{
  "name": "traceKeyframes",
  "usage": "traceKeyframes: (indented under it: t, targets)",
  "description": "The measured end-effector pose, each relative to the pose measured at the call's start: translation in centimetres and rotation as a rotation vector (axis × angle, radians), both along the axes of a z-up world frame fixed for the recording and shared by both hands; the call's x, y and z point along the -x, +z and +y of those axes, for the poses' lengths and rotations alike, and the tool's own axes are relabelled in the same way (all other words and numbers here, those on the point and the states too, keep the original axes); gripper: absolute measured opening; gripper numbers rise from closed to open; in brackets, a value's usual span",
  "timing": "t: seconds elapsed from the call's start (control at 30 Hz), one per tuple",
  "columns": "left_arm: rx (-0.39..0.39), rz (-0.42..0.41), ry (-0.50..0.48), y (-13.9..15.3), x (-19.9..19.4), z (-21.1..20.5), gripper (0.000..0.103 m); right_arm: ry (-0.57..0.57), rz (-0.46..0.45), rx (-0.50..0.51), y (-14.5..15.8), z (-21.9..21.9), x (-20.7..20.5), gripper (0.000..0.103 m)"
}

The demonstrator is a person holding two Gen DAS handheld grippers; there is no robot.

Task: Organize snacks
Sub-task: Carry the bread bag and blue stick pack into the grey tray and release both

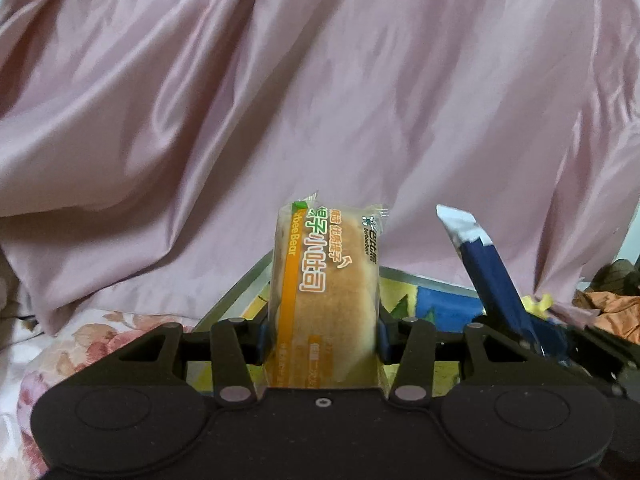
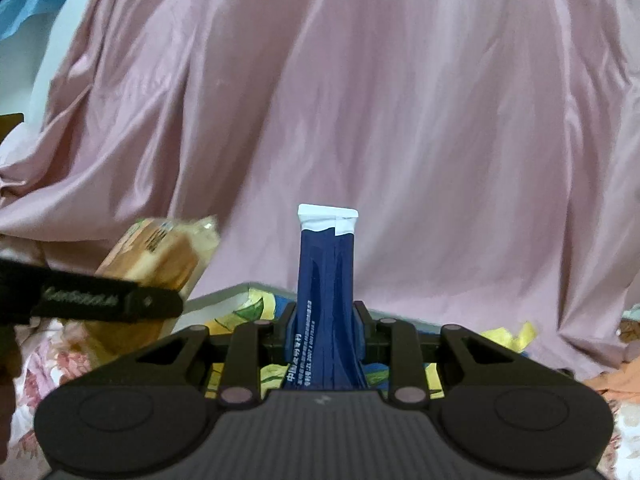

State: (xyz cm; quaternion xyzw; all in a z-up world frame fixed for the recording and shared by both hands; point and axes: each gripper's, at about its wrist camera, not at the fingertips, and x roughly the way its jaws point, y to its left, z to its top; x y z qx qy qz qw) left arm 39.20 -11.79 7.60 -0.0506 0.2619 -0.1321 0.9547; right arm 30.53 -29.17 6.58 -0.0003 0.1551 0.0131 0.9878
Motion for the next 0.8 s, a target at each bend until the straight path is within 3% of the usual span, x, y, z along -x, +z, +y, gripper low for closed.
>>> traceKeyframes:
  t: [0.3,0.6,0.8]
  targets:
    - [-0.017,0.05,0.004,-3.0,-0.9,0.0,0.049,0.026,0.062,0.003,-2.8,-0.7,-0.5,0.031]
    - [-0.032,0.07,0.017,-4.2,1.9,-1.1,0.05,0.099,0.0,0.139,-3.5,-3.4,1.1,0.033]
    - [-0.056,0.064,0.029,-4.0,2.6,-1.9,0.051,0.158,0.004,0.143,-2.9,-5.5,1.2,0.033]
